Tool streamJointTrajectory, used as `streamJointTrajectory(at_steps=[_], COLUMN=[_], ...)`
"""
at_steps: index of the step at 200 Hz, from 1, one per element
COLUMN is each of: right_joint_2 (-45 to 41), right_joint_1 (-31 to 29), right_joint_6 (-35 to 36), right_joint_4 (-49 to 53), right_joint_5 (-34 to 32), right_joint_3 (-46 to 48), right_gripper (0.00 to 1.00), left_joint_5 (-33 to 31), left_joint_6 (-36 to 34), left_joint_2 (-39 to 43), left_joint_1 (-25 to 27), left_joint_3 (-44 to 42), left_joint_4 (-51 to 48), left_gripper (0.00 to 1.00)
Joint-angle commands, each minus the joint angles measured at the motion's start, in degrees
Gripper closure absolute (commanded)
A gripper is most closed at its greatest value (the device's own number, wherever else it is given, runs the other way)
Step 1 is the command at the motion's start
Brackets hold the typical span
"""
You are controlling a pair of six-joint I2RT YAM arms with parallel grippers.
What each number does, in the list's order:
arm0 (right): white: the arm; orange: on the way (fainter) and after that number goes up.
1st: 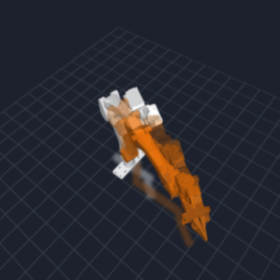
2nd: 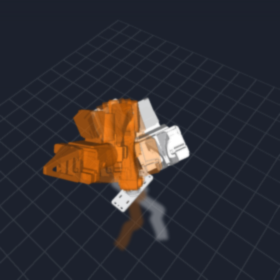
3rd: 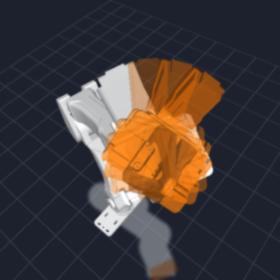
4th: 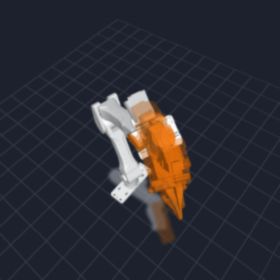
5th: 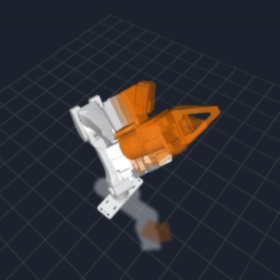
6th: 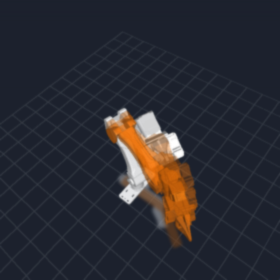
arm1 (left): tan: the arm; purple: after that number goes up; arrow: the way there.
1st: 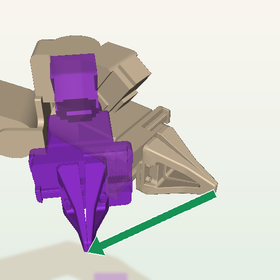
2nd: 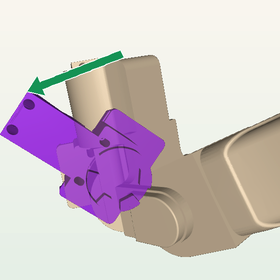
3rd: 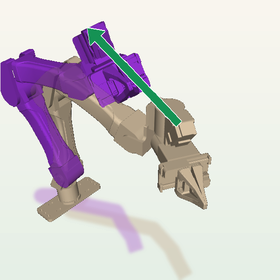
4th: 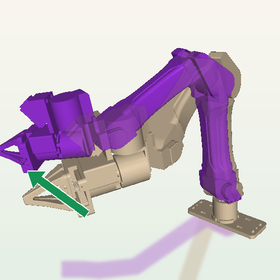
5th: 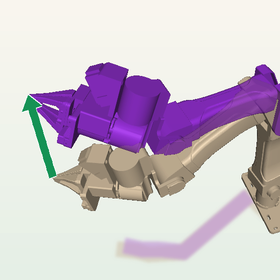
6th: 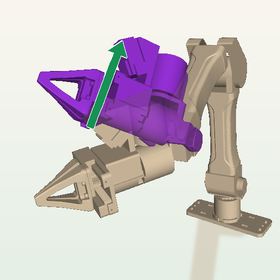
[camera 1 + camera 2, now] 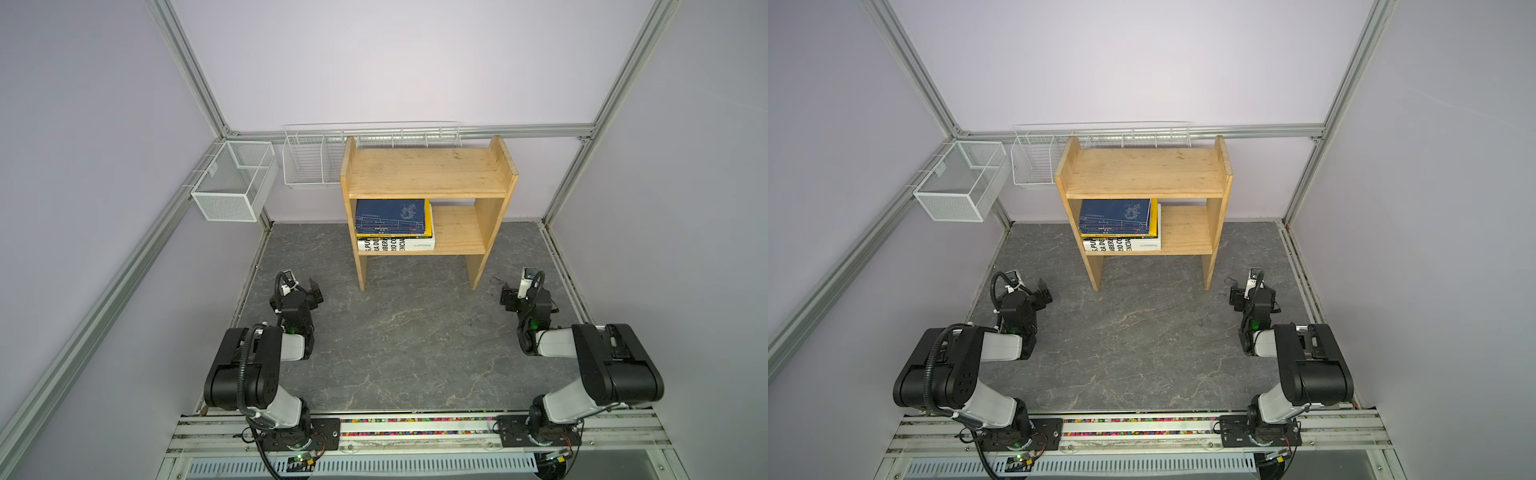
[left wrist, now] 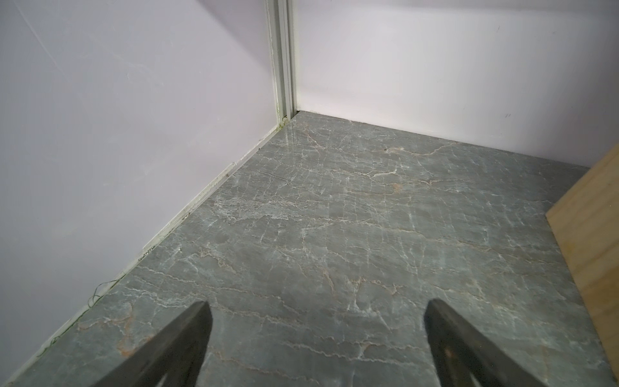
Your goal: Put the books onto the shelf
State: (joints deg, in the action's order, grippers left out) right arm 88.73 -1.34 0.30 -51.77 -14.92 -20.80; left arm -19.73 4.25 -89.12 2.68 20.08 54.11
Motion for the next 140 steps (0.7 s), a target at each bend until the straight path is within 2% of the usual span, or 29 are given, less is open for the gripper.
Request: streamJointTrajectory(at_steps=[1, 140], right_joint_2=[-0.32, -0.52], right_joint_1=[0.15, -0.04], right_joint_6=[0.22, 0.42], right_joint_4=[-0.42, 0.42], right_joint_5=[1.73, 1.82], right_joint_3=[-0.47, -0.81], right_gripper=[0.11, 0.11], left_joint_5=[-0.76, -0.34], left_joint_6=[-0.08, -1.0], left_joint_2=[0.22, 0.02], left_joint_1=[0.31, 0.75], left_joint_3=[1.07, 1.72], left_joint_4=[0.37, -0.49], left_gripper=[0.01, 0.01])
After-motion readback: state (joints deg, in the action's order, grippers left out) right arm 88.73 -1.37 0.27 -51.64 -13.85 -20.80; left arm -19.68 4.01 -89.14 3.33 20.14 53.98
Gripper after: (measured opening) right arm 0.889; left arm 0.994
